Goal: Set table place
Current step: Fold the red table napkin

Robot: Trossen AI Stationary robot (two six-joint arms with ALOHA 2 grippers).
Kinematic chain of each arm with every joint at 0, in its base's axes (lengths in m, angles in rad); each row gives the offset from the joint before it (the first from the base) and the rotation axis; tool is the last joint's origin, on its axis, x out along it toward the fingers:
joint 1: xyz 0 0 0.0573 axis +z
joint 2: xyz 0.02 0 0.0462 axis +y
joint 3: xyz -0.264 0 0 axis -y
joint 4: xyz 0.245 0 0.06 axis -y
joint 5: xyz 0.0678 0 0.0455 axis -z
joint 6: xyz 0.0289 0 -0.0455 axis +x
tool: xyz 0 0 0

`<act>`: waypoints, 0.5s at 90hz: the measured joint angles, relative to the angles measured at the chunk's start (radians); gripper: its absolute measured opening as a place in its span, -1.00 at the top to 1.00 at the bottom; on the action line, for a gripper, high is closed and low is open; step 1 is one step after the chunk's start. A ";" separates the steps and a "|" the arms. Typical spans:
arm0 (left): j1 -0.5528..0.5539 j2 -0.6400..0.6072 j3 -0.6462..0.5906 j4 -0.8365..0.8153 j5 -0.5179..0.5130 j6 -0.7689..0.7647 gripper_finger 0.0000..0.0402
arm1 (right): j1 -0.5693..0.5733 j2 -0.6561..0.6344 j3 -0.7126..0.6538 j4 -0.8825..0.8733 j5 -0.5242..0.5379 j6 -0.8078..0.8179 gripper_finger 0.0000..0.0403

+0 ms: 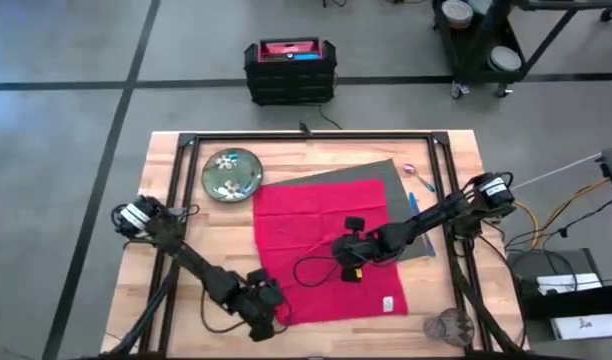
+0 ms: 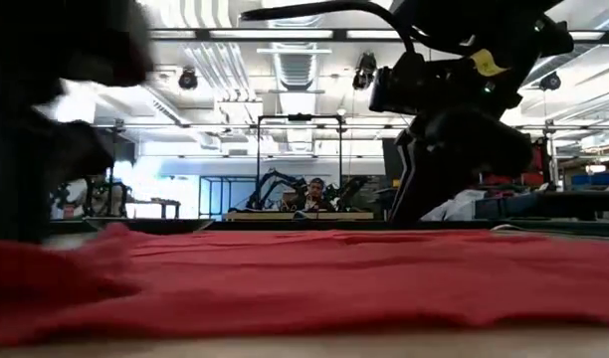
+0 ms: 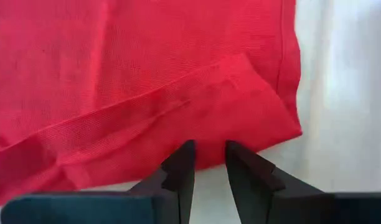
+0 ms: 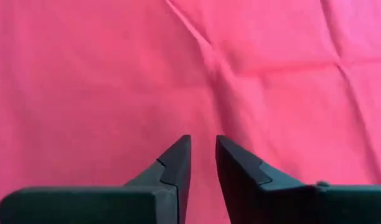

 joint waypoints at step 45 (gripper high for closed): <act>-0.040 -0.046 0.073 -0.017 -0.314 0.059 0.62 | 0.000 0.000 0.000 0.004 0.000 0.017 0.49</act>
